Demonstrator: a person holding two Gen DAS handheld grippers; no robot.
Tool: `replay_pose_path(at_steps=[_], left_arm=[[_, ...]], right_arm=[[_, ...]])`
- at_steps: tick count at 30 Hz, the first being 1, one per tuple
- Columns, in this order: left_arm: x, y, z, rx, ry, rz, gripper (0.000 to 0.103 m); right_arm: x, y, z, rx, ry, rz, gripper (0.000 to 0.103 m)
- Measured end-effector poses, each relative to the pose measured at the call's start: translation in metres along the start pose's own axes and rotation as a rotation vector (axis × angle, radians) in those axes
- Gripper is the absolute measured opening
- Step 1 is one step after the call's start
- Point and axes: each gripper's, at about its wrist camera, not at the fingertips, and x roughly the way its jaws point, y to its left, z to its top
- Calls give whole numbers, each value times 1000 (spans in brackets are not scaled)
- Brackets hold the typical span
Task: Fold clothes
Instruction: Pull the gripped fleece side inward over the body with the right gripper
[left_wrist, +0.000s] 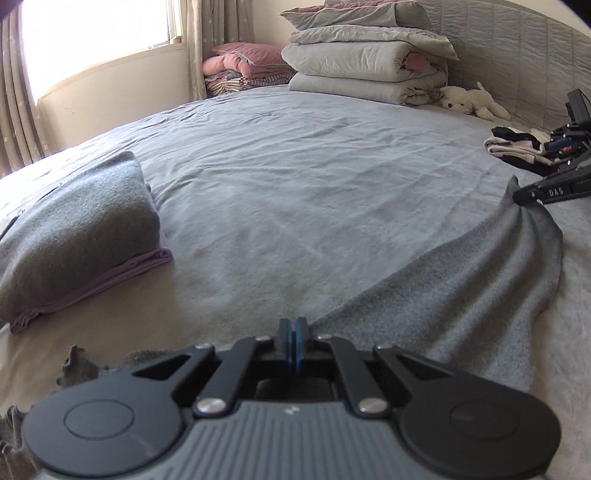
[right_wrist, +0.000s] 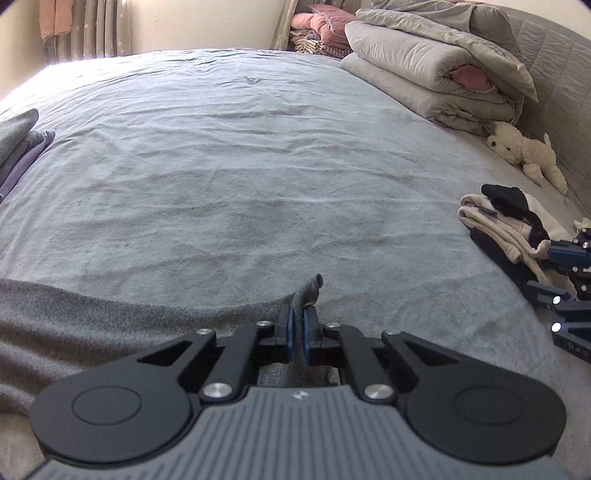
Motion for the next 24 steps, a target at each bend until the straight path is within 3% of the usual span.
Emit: replay_pose_path(at_steps=[1,7,13,14,15,17,18,22,24], left_arm=[[-1,-6,0,30,-5,26,1],[-11,-7,1,-56,-141,156,1],[11,-22,1,23,-65,226,1],[10,-23,2,30,-63,231,2],[7,-23,3,24,-66,224,2],[-2,-22,4,-2,-83,192,4],[-9,-23,5,-16,-104,165,4],[-33,-36,8,-34,-164,24,4],[-42,-46,9,-25,-182,-95,4]], right_arm=[[-2,1,2,-3,-25,-14,5],[0,5,14,-13,-95,-63,5],[26,12,10,-25,-33,-59,7],[29,14,7,-27,-22,-58,14],[28,16,5,-29,-20,-63,19],[17,17,4,-26,-29,-55,42],[9,19,4,-27,-35,-37,45],[-16,34,3,-66,-7,53,46],[-25,44,1,-92,39,119,46]])
